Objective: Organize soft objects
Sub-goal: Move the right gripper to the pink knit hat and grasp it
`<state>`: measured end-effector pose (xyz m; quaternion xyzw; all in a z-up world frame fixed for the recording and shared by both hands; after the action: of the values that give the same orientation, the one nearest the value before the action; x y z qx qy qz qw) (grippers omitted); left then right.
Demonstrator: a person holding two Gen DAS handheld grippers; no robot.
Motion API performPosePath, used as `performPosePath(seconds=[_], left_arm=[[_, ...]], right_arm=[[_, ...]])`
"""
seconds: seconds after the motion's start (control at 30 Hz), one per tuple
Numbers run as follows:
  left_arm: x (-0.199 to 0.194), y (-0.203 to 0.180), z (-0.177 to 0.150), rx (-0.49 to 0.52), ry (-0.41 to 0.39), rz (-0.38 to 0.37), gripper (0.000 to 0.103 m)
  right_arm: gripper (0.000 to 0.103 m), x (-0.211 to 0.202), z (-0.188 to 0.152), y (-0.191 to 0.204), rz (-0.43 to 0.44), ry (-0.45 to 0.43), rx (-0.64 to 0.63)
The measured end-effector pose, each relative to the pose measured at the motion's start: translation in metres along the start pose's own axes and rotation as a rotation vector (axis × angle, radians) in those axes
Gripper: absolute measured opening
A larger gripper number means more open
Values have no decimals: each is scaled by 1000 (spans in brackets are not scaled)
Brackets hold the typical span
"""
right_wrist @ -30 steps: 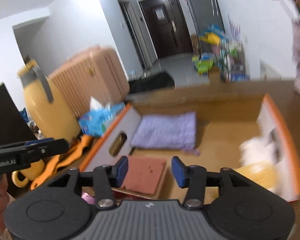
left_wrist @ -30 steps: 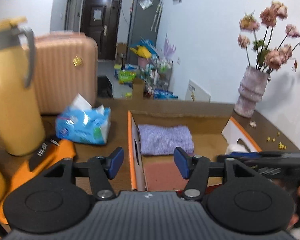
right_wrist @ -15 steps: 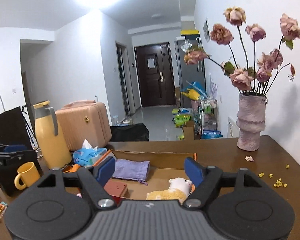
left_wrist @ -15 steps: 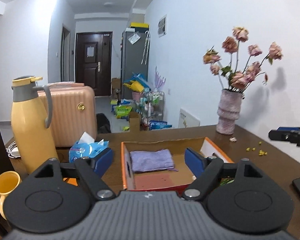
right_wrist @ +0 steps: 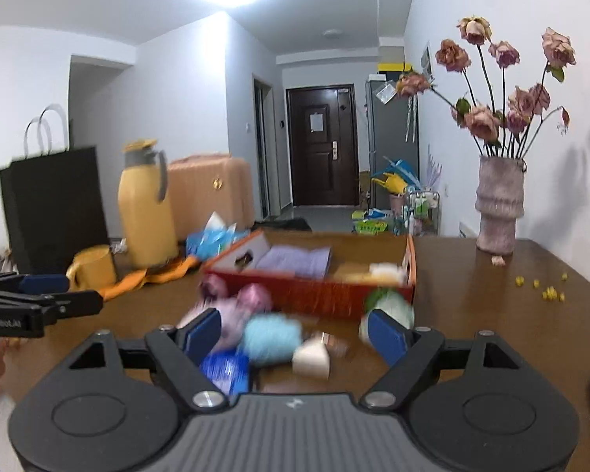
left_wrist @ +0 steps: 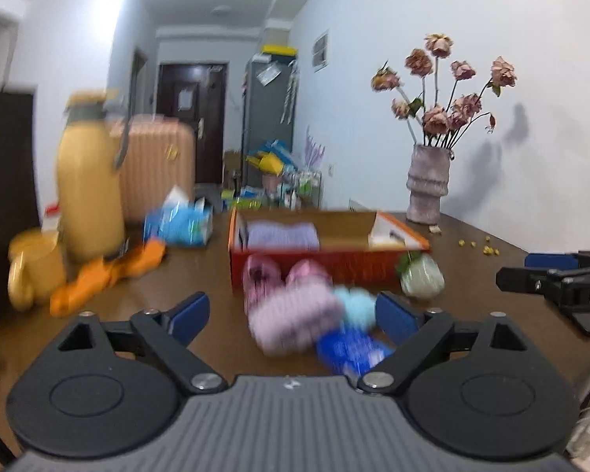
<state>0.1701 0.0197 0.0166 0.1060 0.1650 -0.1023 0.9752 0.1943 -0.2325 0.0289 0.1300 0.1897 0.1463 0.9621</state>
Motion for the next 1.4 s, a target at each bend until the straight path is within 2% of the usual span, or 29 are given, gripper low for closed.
performPosePath(seconds=[0.07, 0.13, 0.2, 0.27, 0.43, 0.5, 0.63, 0.73, 0.9, 0.93, 0.97, 1.03, 1.07, 1.1, 1.27, 1.4], left_arm=[[-7, -2, -21, -20, 53, 7, 96], [-9, 0, -33, -38, 88, 1, 96], [-9, 4, -36, -44, 97, -6, 96], [-5, 9, -33, -60, 89, 6, 96], [19, 18, -33, -102, 105, -14, 96], [39, 26, -32, -144, 122, -22, 91], [87, 46, -28, -247, 162, -53, 73], [122, 58, -24, -322, 164, -114, 72], [164, 73, -25, -377, 178, -174, 71], [169, 75, -27, -395, 187, -200, 68], [175, 76, -31, -416, 204, -225, 59], [184, 76, -38, -448, 239, -275, 52], [186, 76, -42, -462, 246, -305, 42], [186, 75, -43, -471, 249, -323, 41], [172, 73, -35, -479, 230, -315, 34], [125, 57, -3, -414, 132, -314, 34]], right_arm=[[81, -12, -20, -3, -36, 24, 4], [81, -20, -32, -6, -23, 65, 45], [81, -24, -38, -4, -6, 86, 49], [81, -24, -37, -1, -25, 75, 34], [80, -5, -34, 4, 1, 86, 54], [77, 12, -30, 6, 10, 100, 69], [66, 63, -19, 17, 57, 141, 106], [60, 107, -10, 28, 81, 161, 126], [54, 171, -8, 50, 115, 201, 135], [53, 182, -10, 54, 116, 214, 130], [52, 190, -12, 55, 111, 224, 132], [40, 205, -18, 55, 105, 247, 156], [33, 211, -22, 53, 100, 262, 176], [24, 214, -26, 51, 99, 277, 192], [18, 206, -25, 48, 128, 262, 234], [18, 164, -5, 52, 182, 173, 208]])
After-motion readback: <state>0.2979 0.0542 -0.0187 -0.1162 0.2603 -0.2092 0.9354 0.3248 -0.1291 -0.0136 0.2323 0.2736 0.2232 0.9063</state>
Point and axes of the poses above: each gripper's, at about its wrist camera, not at the fingertips, and x roughly the way its jaws point, y to its left, z to its top, the point moved 5 cm from there along x, roughly the way its jaws point, and after that the axes turned 15 degrees about x, right-handed, at the moved point
